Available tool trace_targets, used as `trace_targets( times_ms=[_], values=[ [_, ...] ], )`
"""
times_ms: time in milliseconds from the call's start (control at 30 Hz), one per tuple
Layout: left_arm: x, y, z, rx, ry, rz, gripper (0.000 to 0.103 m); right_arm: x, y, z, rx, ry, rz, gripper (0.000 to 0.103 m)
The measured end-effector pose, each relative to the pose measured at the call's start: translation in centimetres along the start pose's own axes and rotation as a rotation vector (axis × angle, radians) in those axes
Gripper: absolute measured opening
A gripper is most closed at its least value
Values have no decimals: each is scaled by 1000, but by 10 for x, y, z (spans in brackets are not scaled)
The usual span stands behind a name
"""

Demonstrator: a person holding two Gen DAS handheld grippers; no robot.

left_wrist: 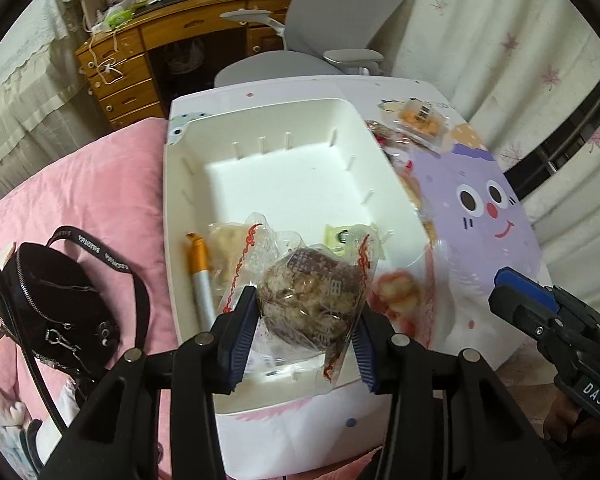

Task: Organize snacks
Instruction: 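Lower both snacks into the white tray and open both grippers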

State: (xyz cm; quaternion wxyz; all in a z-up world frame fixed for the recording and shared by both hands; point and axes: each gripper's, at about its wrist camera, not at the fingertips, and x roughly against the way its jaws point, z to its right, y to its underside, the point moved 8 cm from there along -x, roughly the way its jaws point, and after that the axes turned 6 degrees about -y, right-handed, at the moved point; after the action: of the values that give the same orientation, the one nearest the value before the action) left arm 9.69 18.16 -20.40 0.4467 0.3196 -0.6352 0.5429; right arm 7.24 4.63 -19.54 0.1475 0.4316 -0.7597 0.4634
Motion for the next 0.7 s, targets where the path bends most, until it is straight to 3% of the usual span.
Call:
trace_targets(
  times_ms=[100, 133, 167, 233, 467, 700],
  values=[
    [-2, 4, -11, -7, -24, 1, 43, -11, 3, -10, 16, -14, -12, 32],
    [-2, 5, -15, -4, -28, 6, 47, -16, 4, -12, 15, -15, -21, 32],
    [-3, 5, -17, -3, -26, 5, 58, -20, 5, -13, 13, -17, -29, 32],
    [-4, 7, -22, 2, -34, 3, 64, -26, 7, -14, 7, -18, -42, 32],
    [-4, 13, -27, 18, -15, 4, 69, -37, 9, -15, 6, 0, -75, 32],
    [0, 9, -8, 7, 19, 22, 76, -28, 10, 0, -23, 39, -89, 36]
  ],
)
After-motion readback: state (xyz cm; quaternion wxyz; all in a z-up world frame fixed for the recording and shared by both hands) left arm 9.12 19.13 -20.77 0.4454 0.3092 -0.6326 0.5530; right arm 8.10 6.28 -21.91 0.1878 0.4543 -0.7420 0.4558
